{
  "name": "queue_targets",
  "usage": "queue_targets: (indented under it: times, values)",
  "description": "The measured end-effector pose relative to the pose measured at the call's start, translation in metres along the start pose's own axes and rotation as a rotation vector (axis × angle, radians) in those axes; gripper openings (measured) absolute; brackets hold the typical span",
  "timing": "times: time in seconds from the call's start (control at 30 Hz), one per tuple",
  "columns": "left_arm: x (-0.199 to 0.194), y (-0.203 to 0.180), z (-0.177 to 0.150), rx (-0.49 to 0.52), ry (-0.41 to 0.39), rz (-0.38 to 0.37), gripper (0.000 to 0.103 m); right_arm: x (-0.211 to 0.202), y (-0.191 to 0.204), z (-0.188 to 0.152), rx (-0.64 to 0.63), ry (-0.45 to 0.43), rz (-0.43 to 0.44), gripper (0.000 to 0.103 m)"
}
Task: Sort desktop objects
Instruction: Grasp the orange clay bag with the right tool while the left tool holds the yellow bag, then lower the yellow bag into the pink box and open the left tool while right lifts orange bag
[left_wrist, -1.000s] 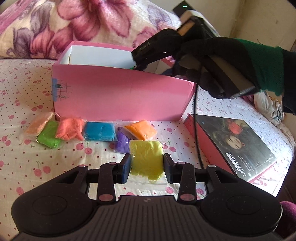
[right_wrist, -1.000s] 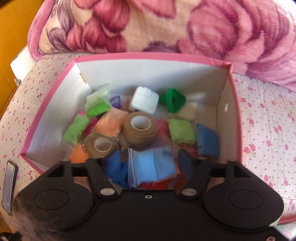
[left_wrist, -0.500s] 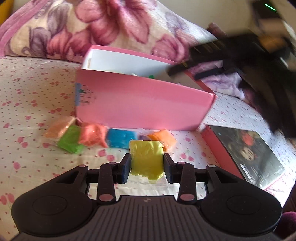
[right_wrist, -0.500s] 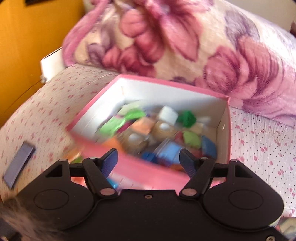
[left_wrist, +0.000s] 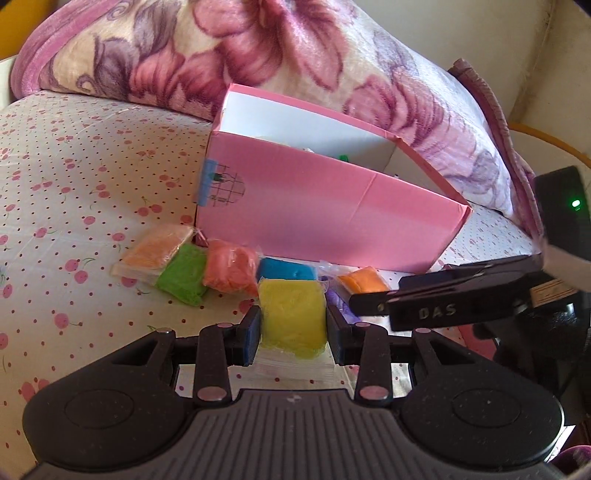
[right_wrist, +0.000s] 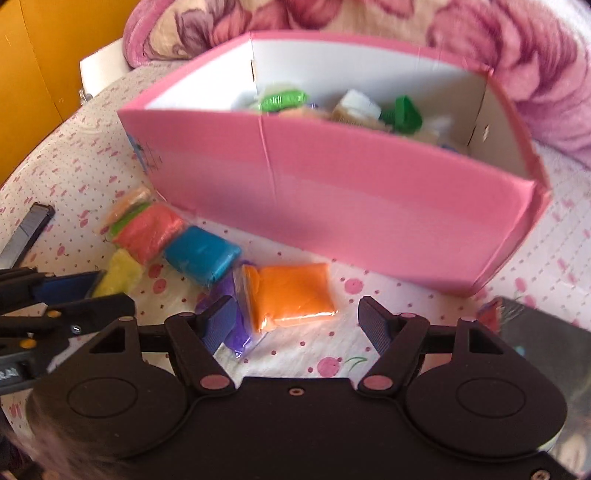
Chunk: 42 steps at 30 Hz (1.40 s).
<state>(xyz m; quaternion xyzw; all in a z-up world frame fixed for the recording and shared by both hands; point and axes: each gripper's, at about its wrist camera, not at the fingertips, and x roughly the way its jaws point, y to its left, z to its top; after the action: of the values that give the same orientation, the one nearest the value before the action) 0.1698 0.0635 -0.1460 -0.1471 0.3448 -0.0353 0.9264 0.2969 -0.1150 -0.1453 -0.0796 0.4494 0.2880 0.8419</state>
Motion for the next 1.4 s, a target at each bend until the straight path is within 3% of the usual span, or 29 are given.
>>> queue_targets:
  times: [0.3,0.43,0.53,0.83,1.0,1.1,1.27,1.4]
  values:
    - [-0.005,-0.002,0.003,0.024,-0.017,0.012,0.035,0.01,-0.009,-0.006,0.046,-0.048,0.075,0.076]
    - [-0.025,-0.004,0.012,0.053,-0.089,0.032,0.035,0.007,-0.008,-0.013,0.075,-0.076,0.092,0.066]
    - [-0.038,-0.007,0.029,0.069,-0.13,0.04,0.035,0.003,-0.008,-0.017,0.111,-0.091,0.11,0.057]
    - [-0.039,-0.019,0.095,0.126,-0.152,0.019,0.035,-0.014,-0.01,-0.039,0.212,-0.159,0.144,0.054]
    - [-0.009,-0.021,0.138,0.106,-0.083,-0.013,0.035,-0.025,-0.012,-0.051,0.245,-0.199,0.158,0.054]
    - [0.022,-0.026,0.159,0.119,0.007,-0.02,0.035,-0.029,-0.013,-0.056,0.261,-0.218,0.165,0.054]
    - [0.078,-0.046,0.167,0.181,0.184,-0.005,0.035,-0.032,-0.007,-0.055,0.241,-0.245,0.194,0.053]
    - [0.111,-0.055,0.165,0.171,0.302,0.006,0.036,-0.033,-0.005,-0.054,0.217,-0.249,0.211,0.053]
